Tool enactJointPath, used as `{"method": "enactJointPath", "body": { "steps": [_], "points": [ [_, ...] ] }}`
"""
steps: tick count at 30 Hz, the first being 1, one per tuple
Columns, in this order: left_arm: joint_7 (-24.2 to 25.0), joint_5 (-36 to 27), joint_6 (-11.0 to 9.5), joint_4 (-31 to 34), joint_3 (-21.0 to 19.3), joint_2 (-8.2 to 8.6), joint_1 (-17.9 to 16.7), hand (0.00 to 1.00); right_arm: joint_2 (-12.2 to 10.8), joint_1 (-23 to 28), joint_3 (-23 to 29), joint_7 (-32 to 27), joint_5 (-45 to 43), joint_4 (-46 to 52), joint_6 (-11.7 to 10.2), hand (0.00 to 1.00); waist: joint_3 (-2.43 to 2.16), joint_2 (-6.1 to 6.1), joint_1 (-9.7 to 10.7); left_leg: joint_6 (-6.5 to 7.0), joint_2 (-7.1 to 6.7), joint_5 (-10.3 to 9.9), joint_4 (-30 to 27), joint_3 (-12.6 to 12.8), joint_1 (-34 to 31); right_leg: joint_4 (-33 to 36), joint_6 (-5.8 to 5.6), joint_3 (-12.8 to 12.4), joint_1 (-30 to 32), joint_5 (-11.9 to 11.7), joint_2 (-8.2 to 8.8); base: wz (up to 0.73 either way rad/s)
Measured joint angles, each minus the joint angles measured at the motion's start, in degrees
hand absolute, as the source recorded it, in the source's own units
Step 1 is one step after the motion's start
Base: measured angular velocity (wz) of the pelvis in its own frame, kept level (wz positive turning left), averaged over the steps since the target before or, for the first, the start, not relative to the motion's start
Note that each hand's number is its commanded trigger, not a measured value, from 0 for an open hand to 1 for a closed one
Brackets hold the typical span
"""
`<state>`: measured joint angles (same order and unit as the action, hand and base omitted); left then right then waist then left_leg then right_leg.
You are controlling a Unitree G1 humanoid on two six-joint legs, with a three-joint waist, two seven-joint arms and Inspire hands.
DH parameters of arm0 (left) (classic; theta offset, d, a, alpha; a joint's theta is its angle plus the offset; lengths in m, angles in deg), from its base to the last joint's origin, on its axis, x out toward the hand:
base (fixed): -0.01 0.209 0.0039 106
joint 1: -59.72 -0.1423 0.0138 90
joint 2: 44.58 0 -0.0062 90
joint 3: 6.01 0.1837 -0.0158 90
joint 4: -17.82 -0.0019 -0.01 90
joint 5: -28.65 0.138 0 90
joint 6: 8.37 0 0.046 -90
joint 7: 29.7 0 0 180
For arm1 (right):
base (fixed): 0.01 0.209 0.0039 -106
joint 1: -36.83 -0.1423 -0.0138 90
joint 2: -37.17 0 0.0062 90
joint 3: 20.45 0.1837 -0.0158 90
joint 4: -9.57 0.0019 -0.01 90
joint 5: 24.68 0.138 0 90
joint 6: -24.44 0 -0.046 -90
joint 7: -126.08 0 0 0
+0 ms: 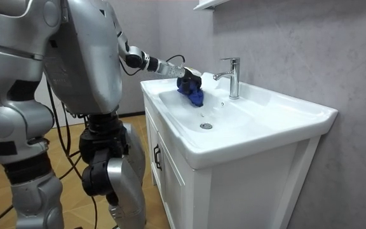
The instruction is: Wipe basin
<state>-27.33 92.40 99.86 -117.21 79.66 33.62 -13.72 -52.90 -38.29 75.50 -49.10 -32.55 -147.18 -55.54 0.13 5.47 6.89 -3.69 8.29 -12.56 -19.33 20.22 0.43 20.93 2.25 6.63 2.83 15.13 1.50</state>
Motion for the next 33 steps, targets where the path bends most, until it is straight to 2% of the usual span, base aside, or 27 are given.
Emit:
{"method": "enactJointPath", "body": {
  "steps": [9,14,15,18,23,26,29,31,33],
  "points": [
    [2.4,0.0,0.1,0.3,0.0,0.0,0.0,1.0,0.0,-0.5,-0.1,0.0,0.0,0.1,-0.1,0.0,0.1,-0.45,-1.0,-0.01,-0.09,0.0,0.0,-0.2,0.4,-0.1,-0.06,0.3,-0.6,0.0,0.14,0.02],
    [2.4,0.0,0.0,0.3,0.6,0.03,0.0,1.0,0.0,-0.7,-0.3,0.2,0.2,-0.3,-0.2,0.0,0.44,-0.84,-0.6,-0.01,-0.1,0.0,0.0,-1.0,0.5,-0.3,-0.04,1.2,-1.3,0.0,0.3,0.08],
    [2.4,0.0,0.0,0.3,1.4,0.04,0.0,1.0,0.0,-1.0,-0.3,0.1,0.4,-0.9,-0.2,0.0,0.72,-1.26,-0.4,-0.02,-0.13,0.0,0.0,-1.3,0.7,-0.4,-0.05,1.4,-1.6,0.0,0.43,0.09],
    [2.5,0.0,0.1,0.3,3.9,0.18,0.0,1.0,0.0,-2.2,-0.5,0.1,0.7,-1.4,-0.3,0.0,0.92,-1.52,-0.3,-0.02,-0.15,0.0,-0.1,-1.3,0.7,-0.3,-0.09,1.5,-1.7,0.0,0.4,0.02],
    [3.4,0.1,0.0,0.3,7.2,0.58,-0.2,1.0,-0.1,-3.6,-1.5,0.0,0.8,-2.2,-0.7,0.0,0.8,-1.87,1.1,-0.02,-0.21,0.0,-0.4,-1.5,0.0,-0.2,-0.19,1.3,-1.1,0.1,0.42,0.02],
    [3.5,1.2,0.1,0.0,8.0,1.63,-0.2,1.0,-0.1,-3.6,-1.9,0.0,0.8,-2.4,-0.7,0.0,0.67,-1.69,1.6,-0.01,-0.16,0.0,-0.7,-1.1,-0.5,0.1,-0.23,0.8,-0.5,0.0,0.41,-0.07],
    [3.5,2.3,-0.4,-0.4,9.1,2.85,-0.1,1.0,-0.1,-5.6,-2.6,0.3,0.8,-3.9,-0.9,0.0,0.67,-1.67,2.4,0.01,-0.04,0.0,-2.3,-0.6,-2.7,1.9,-0.16,0.6,2.1,0.1,1.13,-0.13],
    [3.4,2.3,-1.0,-1.0,9.9,3.78,1.1,1.0,-0.1,-7.6,-3.7,0.2,0.8,-4.9,-1.3,0.0,0.91,-1.93,3.0,0.03,0.05,0.0,-3.6,0.0,-5.1,3.6,-0.11,-0.3,5.3,0.1,1.28,-0.16],
    [3.2,2.3,-1.2,-3.0,11.5,4.01,2.9,1.0,-0.1,-9.1,-4.9,0.3,0.8,-5.4,-1.4,0.0,1.01,-2.03,3.7,0.12,0.19,-0.1,-4.7,-0.2,-6.6,4.3,-0.1,-0.2,6.5,0.1,1.32,0.0]
  ]
}}
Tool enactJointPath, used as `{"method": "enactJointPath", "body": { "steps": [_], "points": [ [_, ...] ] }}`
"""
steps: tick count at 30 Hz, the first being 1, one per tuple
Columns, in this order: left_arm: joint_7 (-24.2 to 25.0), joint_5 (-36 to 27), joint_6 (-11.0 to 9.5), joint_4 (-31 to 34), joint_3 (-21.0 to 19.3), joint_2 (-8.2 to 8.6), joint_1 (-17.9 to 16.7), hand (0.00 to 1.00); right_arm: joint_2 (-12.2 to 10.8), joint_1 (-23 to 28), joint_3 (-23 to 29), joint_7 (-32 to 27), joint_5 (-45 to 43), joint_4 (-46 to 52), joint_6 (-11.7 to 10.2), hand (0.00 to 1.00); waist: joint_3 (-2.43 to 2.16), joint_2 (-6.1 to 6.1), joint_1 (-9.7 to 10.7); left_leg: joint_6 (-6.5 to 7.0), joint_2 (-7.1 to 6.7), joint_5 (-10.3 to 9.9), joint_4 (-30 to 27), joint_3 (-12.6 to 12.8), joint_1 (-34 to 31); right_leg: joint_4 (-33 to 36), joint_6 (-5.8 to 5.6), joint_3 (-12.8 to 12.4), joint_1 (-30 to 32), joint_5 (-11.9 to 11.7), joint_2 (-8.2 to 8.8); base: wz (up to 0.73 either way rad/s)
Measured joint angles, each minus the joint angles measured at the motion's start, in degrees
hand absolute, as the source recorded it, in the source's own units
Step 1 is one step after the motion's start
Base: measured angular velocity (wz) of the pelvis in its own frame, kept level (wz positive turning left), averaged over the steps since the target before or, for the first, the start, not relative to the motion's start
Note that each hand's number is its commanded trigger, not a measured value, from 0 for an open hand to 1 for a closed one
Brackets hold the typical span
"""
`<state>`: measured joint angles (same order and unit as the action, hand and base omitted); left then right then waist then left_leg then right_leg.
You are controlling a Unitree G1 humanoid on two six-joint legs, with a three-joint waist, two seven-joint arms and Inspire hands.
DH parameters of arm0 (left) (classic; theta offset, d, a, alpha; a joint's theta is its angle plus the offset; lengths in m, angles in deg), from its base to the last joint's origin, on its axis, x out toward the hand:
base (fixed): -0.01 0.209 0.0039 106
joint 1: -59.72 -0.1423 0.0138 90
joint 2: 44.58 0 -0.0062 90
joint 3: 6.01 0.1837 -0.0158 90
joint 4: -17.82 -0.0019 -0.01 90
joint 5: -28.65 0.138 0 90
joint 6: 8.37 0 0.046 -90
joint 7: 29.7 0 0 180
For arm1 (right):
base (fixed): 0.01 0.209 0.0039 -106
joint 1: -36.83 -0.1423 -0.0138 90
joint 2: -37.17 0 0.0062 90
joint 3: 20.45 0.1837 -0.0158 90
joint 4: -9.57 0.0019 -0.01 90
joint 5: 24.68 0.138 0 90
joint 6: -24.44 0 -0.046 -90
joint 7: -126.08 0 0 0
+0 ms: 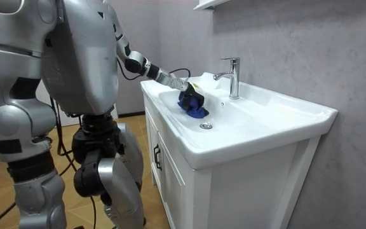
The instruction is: Wipe basin
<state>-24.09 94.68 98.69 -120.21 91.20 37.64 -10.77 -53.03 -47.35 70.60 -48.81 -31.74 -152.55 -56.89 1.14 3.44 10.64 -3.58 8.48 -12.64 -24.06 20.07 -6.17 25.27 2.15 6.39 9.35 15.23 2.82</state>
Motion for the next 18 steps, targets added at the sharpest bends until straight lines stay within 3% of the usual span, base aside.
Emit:
{"method": "enactJointPath", "body": {
  "steps": [3,4,7,10,12,18],
  "points": [
    [0.0,-0.2,-0.1,-4.8,1.9,0.33,4.3,1.0,0.1,-1.7,-1.4,0.7,0.0,-1.5,-0.4,0.0,0.37,-0.13,1.3,0.47,0.48,-0.3,-2.3,0.2,-2.1,0.9,-0.05,-0.1,1.5,0.0,-0.25,0.03],
    [0.0,-0.2,-0.1,-5.7,2.3,0.37,5.5,1.0,0.1,-2.4,-1.5,1.0,0.0,-1.6,-0.4,0.0,0.27,0.32,1.9,1.13,0.92,-0.8,-3.6,0.4,-3.4,1.7,-0.05,-0.4,2.6,0.0,-0.38,0.0],
    [-0.5,-0.2,0.0,-8.2,2.7,0.6,8.3,1.0,0.1,-3.8,-1.6,1.3,0.9,-1.7,-0.3,0.0,0.61,0.32,2.1,1.17,0.96,-1.3,-4.7,0.5,-5.4,3.6,-0.26,-1.5,5.5,0.1,-0.39,-0.11],
    [-1.4,-0.2,0.1,-8.5,3.2,0.59,9.5,1.0,0.1,-4.8,-2.0,1.3,2.5,-2.3,-0.2,0.0,0.8,0.84,3.1,1.6,0.95,-2.1,-5.1,0.5,-6.8,4.9,-0.49,-1.7,7.6,0.0,-0.47,-0.02],
    [-2.3,-0.6,0.1,-9.6,3.6,0.67,10.2,1.0,0.1,-5.3,-2.1,1.3,3.3,-3.5,-0.3,0.0,1.31,0.45,3.9,1.78,0.95,-2.6,-5.5,0.5,-7.0,5.7,-0.57,-1.7,8.0,0.1,-0.3,0.0],
    [-3.0,-1.3,1.3,-11.5,3.9,0.83,12.8,1.0,0.1,-5.2,-2.0,1.2,4.8,-6.0,0.3,0.0,1.53,0.62,6.2,2.32,1.91,-3.6,-7.3,2.1,-9.5,7.9,-0.45,-1.8,11.5,0.0,-0.04,-0.11]
  ]
}}
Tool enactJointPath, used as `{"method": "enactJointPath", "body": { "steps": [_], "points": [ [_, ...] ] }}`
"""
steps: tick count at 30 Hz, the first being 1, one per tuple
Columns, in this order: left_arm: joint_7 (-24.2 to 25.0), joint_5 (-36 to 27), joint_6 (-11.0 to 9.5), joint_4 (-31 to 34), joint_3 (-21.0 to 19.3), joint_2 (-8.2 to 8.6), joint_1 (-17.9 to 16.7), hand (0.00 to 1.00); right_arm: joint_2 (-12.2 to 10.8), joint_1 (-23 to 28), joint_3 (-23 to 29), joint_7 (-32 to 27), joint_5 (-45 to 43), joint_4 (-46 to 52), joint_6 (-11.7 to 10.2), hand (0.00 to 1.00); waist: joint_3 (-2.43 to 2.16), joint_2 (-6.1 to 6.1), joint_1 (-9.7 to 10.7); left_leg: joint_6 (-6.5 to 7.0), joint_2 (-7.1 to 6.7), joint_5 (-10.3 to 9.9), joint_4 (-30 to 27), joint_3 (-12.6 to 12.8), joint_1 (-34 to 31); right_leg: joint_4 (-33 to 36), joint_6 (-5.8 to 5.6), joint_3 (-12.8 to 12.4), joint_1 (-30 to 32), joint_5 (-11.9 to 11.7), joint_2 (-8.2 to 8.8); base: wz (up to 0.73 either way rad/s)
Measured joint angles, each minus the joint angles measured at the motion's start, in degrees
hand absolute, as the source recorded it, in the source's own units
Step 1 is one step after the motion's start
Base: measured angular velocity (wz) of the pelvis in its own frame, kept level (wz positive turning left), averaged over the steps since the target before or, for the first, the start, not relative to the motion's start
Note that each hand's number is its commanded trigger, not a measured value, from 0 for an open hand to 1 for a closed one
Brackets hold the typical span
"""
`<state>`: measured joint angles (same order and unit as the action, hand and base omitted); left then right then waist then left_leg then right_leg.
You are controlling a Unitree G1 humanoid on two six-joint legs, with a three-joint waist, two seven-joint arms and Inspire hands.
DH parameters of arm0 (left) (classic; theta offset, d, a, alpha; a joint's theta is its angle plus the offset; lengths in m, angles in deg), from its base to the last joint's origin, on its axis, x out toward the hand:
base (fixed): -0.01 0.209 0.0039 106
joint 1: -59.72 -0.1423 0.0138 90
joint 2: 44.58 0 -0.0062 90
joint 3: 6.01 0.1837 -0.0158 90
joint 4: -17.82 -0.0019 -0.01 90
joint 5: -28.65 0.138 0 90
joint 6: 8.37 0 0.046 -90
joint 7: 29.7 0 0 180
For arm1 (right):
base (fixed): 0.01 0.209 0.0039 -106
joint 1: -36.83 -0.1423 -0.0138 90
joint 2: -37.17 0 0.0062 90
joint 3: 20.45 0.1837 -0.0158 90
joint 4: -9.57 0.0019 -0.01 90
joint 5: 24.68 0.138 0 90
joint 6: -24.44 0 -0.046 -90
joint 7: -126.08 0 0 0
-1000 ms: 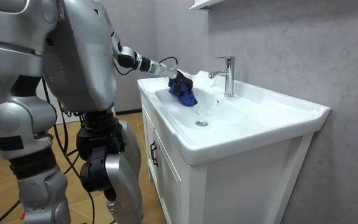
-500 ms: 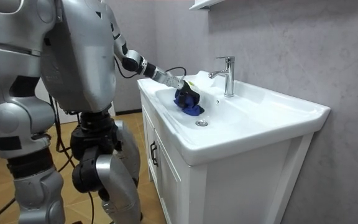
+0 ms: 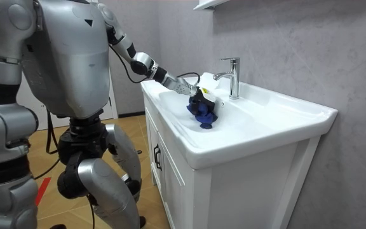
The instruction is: Wipe basin
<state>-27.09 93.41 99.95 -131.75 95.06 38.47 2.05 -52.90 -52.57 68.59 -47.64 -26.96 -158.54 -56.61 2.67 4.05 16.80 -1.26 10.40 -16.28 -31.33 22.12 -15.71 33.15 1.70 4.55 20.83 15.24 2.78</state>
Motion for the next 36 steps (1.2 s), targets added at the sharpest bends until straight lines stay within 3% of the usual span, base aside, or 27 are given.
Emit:
{"method": "enactJointPath", "body": {
  "steps": [7,12,17,22,32,35,36],
  "points": [
    [-1.0,-1.7,2.0,-7.1,3.9,-0.1,4.0,1.0,0.4,0.7,-0.9,-0.2,1.0,0.0,0.7,0.0,0.19,-0.35,0.7,-0.68,1.4,-0.4,-0.3,2.5,0.3,0.8,0.65,-2.4,1.4,-0.1,-1.61,-0.2],
    [-2.3,-4.1,2.6,-7.9,5.7,-0.61,4.1,1.0,1.0,0.5,-2.9,-0.6,4.5,0.2,0.3,0.0,0.21,-1.03,0.4,-1.1,1.92,-0.5,-0.3,3.9,0.8,1.7,1.03,-3.6,2.2,0.0,-2.0,-0.14],
    [-4.5,-4.5,3.1,-7.8,6.1,-0.64,4.2,1.0,1.1,0.4,-4.6,-1.3,5.2,0.5,0.3,0.0,0.1,-2.21,0.5,-1.25,2.34,-0.6,-0.5,3.9,0.3,1.7,1.07,-3.5,2.5,-0.1,-2.1,0.01],
    [-7.0,-4.5,3.1,-7.7,6.1,0.26,4.7,1.0,1.1,0.5,-5.5,-1.4,4.9,0.5,-0.3,0.0,0.13,-2.92,1.0,-1.23,3.15,-0.7,-2.3,2.2,-1.0,1.6,1.05,-2.8,2.2,-0.2,-2.59,0.12],
    [-6.3,-3.7,3.1,-7.2,6.1,0.41,4.7,1.0,1.1,0.7,-5.3,-1.1,4.0,0.5,-0.2,0.0,0.09,-2.9,1.1,-1.19,2.86,-0.8,-2.4,2.4,-0.9,1.6,1.06,-2.1,2.0,-0.6,-1.92,-0.01],
    [-4.6,-2.0,2.9,-6.8,6.3,0.34,4.3,1.0,1.1,0.7,-4.4,-1.2,4.1,0.6,-0.2,0.0,-0.16,-2.54,0.6,-0.97,2.88,-0.6,-2.2,2.8,-0.2,1.5,1.21,-2.5,1.4,-0.6,-2.08,-0.06],
    [-4.5,-1.6,2.9,-6.8,6.7,0.33,4.1,1.0,1.1,0.7,-4.4,-1.2,4.0,0.6,-0.2,0.0,0.03,-2.84,0.6,-1.03,2.82,-0.6,-2.2,2.8,0.1,1.5,1.24,-2.6,1.2,-0.6,-2.09,-0.06]
  ]
}}
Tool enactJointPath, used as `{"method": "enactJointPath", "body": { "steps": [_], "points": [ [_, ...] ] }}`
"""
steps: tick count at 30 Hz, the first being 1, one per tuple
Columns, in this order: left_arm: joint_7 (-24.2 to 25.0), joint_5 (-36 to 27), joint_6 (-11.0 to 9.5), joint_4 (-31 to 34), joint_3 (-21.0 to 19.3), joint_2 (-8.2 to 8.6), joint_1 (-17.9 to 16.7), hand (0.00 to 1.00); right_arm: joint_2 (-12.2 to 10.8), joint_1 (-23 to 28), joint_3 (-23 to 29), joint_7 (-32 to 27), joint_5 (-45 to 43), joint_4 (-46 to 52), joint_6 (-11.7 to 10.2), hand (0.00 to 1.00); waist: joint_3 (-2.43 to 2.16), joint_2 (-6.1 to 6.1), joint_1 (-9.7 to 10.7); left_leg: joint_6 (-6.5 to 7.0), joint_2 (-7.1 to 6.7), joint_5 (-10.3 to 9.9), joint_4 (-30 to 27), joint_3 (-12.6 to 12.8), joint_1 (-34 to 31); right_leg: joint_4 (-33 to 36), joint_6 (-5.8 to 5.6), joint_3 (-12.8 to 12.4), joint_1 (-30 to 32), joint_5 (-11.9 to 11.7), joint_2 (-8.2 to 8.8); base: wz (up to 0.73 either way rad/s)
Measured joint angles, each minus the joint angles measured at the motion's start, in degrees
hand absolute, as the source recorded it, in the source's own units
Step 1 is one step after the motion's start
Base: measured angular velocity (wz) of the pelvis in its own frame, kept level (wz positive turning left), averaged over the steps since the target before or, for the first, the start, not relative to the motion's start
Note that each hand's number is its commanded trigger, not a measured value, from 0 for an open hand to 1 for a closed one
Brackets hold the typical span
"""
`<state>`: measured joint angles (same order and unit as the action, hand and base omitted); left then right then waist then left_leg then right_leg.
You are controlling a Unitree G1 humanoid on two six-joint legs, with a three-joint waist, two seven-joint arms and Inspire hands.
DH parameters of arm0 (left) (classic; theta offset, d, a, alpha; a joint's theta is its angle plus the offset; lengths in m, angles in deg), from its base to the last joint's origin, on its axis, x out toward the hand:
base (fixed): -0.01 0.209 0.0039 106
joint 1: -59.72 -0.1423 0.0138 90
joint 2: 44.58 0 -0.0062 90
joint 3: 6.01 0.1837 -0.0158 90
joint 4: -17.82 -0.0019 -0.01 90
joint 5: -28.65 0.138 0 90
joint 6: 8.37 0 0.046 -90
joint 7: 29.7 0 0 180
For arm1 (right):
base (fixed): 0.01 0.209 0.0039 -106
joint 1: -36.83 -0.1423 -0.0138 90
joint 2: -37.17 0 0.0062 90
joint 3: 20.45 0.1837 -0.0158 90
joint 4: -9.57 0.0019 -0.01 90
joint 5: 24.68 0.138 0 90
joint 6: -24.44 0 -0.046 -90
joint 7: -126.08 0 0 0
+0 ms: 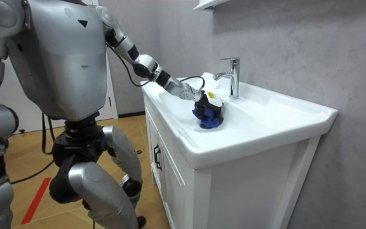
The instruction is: Wipe basin
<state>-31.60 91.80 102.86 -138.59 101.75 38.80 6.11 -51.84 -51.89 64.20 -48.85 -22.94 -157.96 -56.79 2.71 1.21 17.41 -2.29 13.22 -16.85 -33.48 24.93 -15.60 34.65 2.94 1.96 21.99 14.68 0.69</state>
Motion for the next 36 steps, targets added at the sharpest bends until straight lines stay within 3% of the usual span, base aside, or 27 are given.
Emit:
{"method": "enactJointPath", "body": {
  "steps": [6,14,18,22,30,36],
  "points": [
    [-0.1,2.7,-1.3,0.7,1.1,-0.31,-3.4,1.0,0.2,0.0,0.4,0.2,-0.4,-0.1,0.0,0.0,-0.92,1.25,-0.1,-0.34,0.05,-0.4,-0.5,-0.2,0.1,0.2,-0.03,-0.1,-0.1,0.3,-0.11,-0.01],
    [-0.1,9.9,-3.2,3.4,1.0,-1.28,-6.7,1.0,0.3,-0.4,2.7,0.0,-3.9,-0.2,-0.7,0.0,-1.09,1.28,-0.5,-0.43,0.12,-0.5,-0.5,-0.2,0.3,0.3,0.0,-0.2,-0.5,0.6,-0.34,0.0],
    [0.1,11.9,-3.9,4.6,1.0,-1.56,-7.3,1.0,0.3,-0.8,2.7,0.1,-2.1,-0.4,-0.9,0.0,-1.23,0.72,-1.2,-0.47,0.15,-0.5,-1.3,-1.0,0.3,0.1,0.03,-0.2,-0.8,0.6,-0.72,0.0],
    [1.4,12.4,-4.3,6.0,0.4,-1.74,-7.1,1.0,0.2,-0.7,3.3,0.2,-1.4,-0.4,-1.4,0.0,-1.91,-0.35,-2.2,-0.48,0.39,-0.5,-2.3,-2.2,-0.1,-0.3,-0.22,0.0,-1.2,0.7,-0.85,0.02],
    [3.7,12.6,-5.3,10.2,0.3,-3.03,-8.6,1.0,0.1,0.7,4.5,-0.3,-0.3,-0.1,-1.2,0.0,-2.19,-0.92,-3.4,-0.47,0.27,-0.5,-2.3,-3.6,0.4,-1.9,-0.65,0.7,-2.9,0.2,-0.96,0.03],
    [3.7,12.9,-5.3,10.3,0.3,-3.88,-11.2,1.0,0.1,0.9,4.4,-0.2,-0.4,-0.2,-1.2,0.0,-1.99,-1.59,-3.8,-0.58,0.01,-0.6,-2.2,-5.0,2.1,-2.1,-0.57,1.4,-5.0,0.9,-0.83,0.06]
  ]
}}
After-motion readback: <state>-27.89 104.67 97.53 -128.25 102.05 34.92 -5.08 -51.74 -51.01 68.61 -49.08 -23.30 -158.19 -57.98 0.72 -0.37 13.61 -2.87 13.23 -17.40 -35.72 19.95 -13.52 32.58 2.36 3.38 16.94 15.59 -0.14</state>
